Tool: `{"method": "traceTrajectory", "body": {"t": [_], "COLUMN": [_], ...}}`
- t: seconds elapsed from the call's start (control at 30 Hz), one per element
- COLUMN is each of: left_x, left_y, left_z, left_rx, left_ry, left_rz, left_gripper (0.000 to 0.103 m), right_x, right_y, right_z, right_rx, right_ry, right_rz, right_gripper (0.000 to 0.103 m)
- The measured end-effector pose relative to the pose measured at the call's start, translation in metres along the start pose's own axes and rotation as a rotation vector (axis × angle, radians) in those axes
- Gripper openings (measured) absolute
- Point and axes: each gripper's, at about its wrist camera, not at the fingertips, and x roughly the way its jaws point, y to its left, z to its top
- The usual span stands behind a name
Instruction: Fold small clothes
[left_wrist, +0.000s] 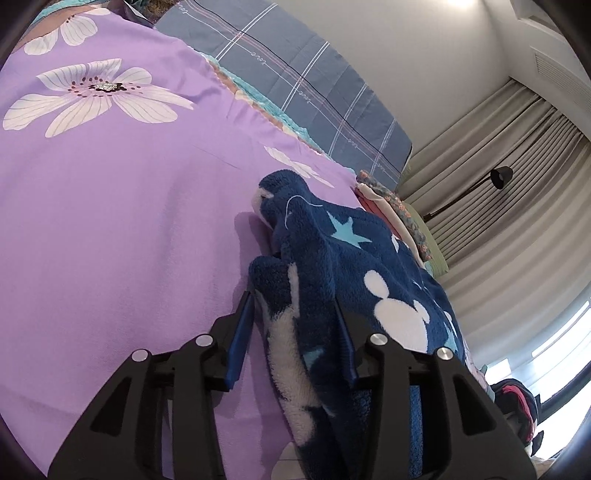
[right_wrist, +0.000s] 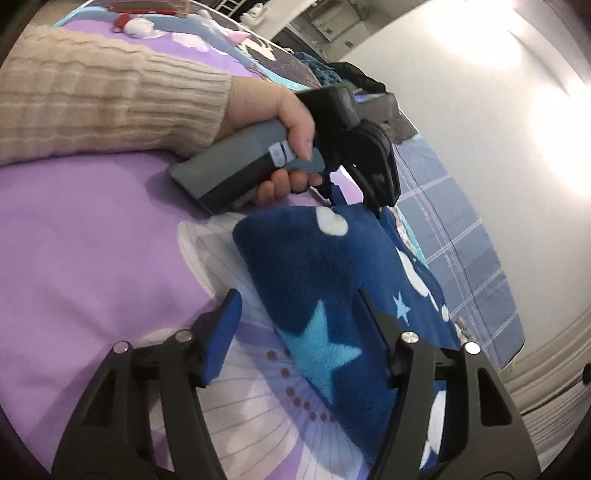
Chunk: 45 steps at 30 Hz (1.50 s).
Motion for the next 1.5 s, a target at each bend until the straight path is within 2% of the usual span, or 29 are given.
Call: {"method": "traceTrajectory", "body": {"t": [0.13, 0.17, 0.2, 0.23, 0.3, 0.33, 0.37, 0.43, 0.5, 0.57, 0.63, 0.67, 0.73, 0.9, 1.0, 1.07, 1.17, 1.27, 1.33, 1.4, 1.43, 1.47, 1.5], "left_x": [0.004, 0.004, 0.005, 0.005, 0.006, 0.005, 0.003, -0.011, -0.021, -0.015, 0.006, 0.01, 0.004, 0.006, 0.006, 0.005, 0.006, 0.006, 0.008, 0.009, 0.009, 0.009, 0.008], "left_y": [-0.002, -0.004, -0.005, -0.006, -0.009, -0.01, -0.01, -0.016, -0.026, -0.032, -0.018, -0.007, -0.003, -0.008, -0.003, -0.001, -0.002, -0.005, -0.007, -0.008, -0.008, -0.008, -0.008], "left_z": [-0.002, -0.002, -0.002, -0.003, -0.003, -0.002, -0.001, 0.004, 0.007, 0.002, -0.006, -0.003, -0.001, -0.002, 0.0, -0.001, -0.001, -0.002, -0.003, -0.002, -0.002, -0.003, -0.003], "left_rx": [0.015, 0.024, 0.028, 0.037, 0.05, 0.051, 0.046, 0.033, 0.097, 0.163, 0.142, 0.077, 0.054, 0.07, 0.049, 0.049, 0.055, 0.071, 0.083, 0.089, 0.09, 0.091, 0.091], "left_ry": [0.011, 0.017, 0.019, 0.024, 0.027, 0.026, 0.02, -0.024, -0.057, -0.042, 0.03, 0.054, 0.025, 0.025, 0.028, 0.029, 0.032, 0.042, 0.046, 0.05, 0.049, 0.048, 0.048], "left_rz": [-0.004, -0.006, -0.009, -0.014, -0.006, -0.004, -0.021, -0.105, -0.111, -0.02, 0.065, 0.028, -0.005, 0.041, 0.023, 0.017, 0.021, 0.029, 0.04, 0.047, 0.047, 0.048, 0.048], "left_gripper": [0.048, 0.051, 0.054, 0.055, 0.055, 0.052, 0.025, 0.022, 0.022, 0.022, 0.025, 0.026, 0.027, 0.036, 0.038, 0.038, 0.04, 0.044, 0.045, 0.046, 0.046, 0.046, 0.046], "right_x": [0.021, 0.026, 0.03, 0.033, 0.036, 0.035, 0.031, 0.021, 0.013, 0.013, 0.024, 0.028, 0.026, 0.025, 0.022, 0.018, 0.012, -0.007, -0.021, -0.024, -0.024, -0.023, -0.02], "right_y": [0.007, 0.008, 0.008, 0.008, 0.014, 0.013, 0.006, -0.012, -0.028, -0.021, -0.01, -0.005, -0.006, -0.007, -0.004, -0.003, -0.009, -0.033, -0.065, -0.099, -0.11, -0.129, -0.145], "right_z": [0.02, 0.024, 0.026, 0.03, 0.032, 0.033, 0.034, 0.038, 0.042, 0.041, 0.035, 0.034, 0.037, 0.031, 0.03, 0.028, 0.025, 0.012, -0.007, -0.032, -0.043, -0.064, -0.084], "right_rx": [-0.027, -0.026, -0.019, -0.017, -0.038, -0.036, 0.003, 0.125, 0.204, 0.18, 0.157, 0.146, 0.148, 0.174, 0.164, 0.174, 0.214, 0.335, 0.475, 0.62, 0.673, 0.779, 0.877], "right_ry": [-0.027, -0.031, -0.036, -0.038, -0.04, -0.044, -0.04, -0.034, -0.052, -0.051, -0.016, -0.004, -0.014, -0.01, -0.013, -0.022, -0.022, -0.049, -0.055, -0.007, 0.014, 0.056, 0.099], "right_rz": [-0.064, -0.071, -0.065, -0.053, -0.046, -0.035, 0.011, 0.1, 0.131, 0.121, 0.129, 0.126, 0.115, 0.134, 0.127, 0.134, 0.132, 0.104, 0.012, -0.087, -0.115, -0.156, -0.19], "right_gripper": [0.063, 0.06, 0.053, 0.032, 0.025, 0.022, 0.02, 0.018, 0.018, 0.018, 0.019, 0.02, 0.02, 0.023, 0.032, 0.044, 0.051, 0.051, 0.052, 0.051, 0.049, 0.043, 0.041]}}
